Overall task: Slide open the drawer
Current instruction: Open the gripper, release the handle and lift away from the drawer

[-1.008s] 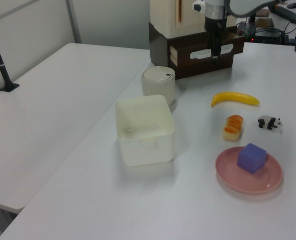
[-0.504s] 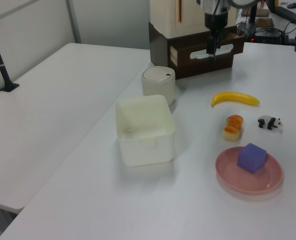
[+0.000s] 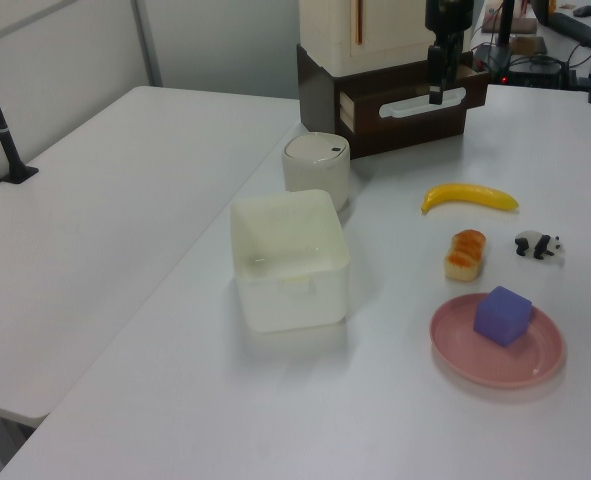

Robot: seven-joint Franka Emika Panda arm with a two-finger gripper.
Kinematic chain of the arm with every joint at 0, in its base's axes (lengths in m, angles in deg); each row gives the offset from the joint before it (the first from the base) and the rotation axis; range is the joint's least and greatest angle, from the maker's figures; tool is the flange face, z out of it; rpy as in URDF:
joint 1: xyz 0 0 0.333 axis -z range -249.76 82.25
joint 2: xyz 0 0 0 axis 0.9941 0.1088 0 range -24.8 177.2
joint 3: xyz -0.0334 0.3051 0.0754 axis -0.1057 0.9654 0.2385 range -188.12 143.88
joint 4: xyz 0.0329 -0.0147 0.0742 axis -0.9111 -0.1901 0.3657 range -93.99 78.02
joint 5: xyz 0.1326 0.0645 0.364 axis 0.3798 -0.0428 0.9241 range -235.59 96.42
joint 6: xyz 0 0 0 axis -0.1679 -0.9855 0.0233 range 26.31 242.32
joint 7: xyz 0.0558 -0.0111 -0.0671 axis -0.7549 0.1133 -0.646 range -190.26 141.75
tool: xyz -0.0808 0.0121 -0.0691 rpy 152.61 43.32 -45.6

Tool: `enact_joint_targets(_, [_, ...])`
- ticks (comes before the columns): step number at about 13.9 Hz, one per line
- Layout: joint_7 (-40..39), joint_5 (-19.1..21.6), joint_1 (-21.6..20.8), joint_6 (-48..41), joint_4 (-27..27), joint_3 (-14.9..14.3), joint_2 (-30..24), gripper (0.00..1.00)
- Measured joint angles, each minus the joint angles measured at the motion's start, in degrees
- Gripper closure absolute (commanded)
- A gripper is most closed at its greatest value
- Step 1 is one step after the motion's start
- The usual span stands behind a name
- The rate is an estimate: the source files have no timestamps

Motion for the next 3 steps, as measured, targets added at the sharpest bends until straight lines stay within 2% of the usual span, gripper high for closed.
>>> enact_joint_targets(3, [0.38,0.64,-0.05,-0.63,0.24,0.0,-0.09,0.0])
